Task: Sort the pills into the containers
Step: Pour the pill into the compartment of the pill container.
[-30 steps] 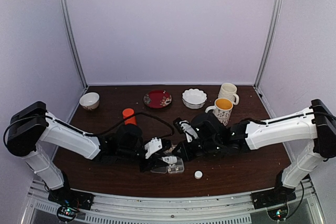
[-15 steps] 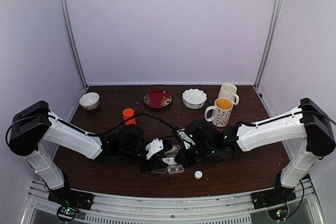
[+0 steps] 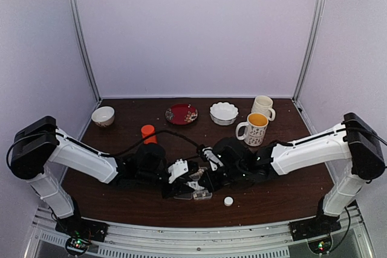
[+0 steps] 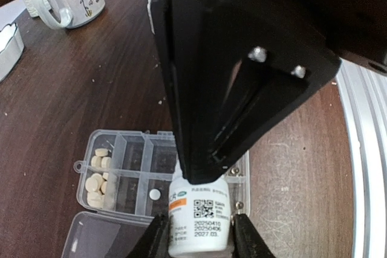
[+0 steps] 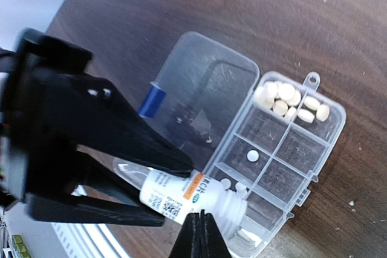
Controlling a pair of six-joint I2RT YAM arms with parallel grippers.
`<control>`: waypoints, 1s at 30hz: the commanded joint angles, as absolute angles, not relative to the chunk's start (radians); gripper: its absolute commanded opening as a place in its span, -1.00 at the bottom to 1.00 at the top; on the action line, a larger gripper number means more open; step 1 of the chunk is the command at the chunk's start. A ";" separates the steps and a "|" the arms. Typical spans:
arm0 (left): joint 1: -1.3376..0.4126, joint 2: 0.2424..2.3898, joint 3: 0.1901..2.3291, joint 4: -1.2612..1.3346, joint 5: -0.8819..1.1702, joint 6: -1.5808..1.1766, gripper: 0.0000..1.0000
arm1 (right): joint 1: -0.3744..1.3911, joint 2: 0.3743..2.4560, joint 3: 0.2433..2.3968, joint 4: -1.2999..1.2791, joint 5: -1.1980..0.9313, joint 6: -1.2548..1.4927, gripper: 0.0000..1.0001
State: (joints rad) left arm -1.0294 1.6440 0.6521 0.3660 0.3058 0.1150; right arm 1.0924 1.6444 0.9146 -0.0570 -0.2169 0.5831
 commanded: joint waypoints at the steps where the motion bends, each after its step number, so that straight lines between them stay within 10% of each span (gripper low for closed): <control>1: -1.035 1.645 0.671 0.421 0.320 0.126 -1.00 | 1.093 1.680 0.933 -0.064 -0.233 0.592 -1.00; 30: -1.035 1.632 0.656 0.434 0.319 0.124 -1.00 | 1.083 1.671 0.946 -0.069 -0.245 0.592 -1.00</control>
State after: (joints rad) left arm -1.0286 1.6489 0.6483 0.3557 0.3031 0.1146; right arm 1.0866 1.6794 0.9245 -0.0570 -0.2489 0.5877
